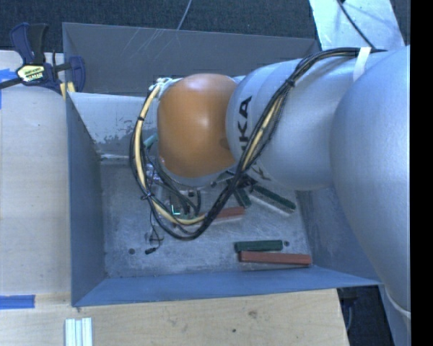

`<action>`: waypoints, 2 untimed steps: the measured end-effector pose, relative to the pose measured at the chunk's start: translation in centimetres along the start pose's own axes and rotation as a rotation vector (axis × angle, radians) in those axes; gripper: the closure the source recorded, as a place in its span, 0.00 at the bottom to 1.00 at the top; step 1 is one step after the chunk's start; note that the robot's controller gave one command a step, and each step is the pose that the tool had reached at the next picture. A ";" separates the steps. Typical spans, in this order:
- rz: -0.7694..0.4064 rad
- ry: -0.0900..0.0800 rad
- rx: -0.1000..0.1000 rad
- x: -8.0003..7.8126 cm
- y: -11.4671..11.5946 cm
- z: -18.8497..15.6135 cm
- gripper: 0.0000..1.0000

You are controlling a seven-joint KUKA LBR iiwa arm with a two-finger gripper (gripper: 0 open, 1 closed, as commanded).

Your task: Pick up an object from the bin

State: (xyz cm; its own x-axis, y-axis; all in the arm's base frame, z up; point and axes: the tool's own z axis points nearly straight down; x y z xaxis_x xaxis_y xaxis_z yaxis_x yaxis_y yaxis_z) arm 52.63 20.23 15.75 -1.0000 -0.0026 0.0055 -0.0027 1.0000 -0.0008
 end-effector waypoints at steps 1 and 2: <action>0.004 -0.008 -0.002 -0.2 -0.1 -0.5 0.00; -0.027 -0.013 -0.002 -2.8 -6.6 6.9 0.00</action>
Offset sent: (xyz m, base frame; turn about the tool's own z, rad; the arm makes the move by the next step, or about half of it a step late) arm 0.0319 -0.0818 -0.0875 -0.0284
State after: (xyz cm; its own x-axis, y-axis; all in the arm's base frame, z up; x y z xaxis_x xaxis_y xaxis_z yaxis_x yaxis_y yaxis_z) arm 55.45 13.64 8.89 -0.9995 -0.0297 -0.0072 -0.0297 0.9996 0.0013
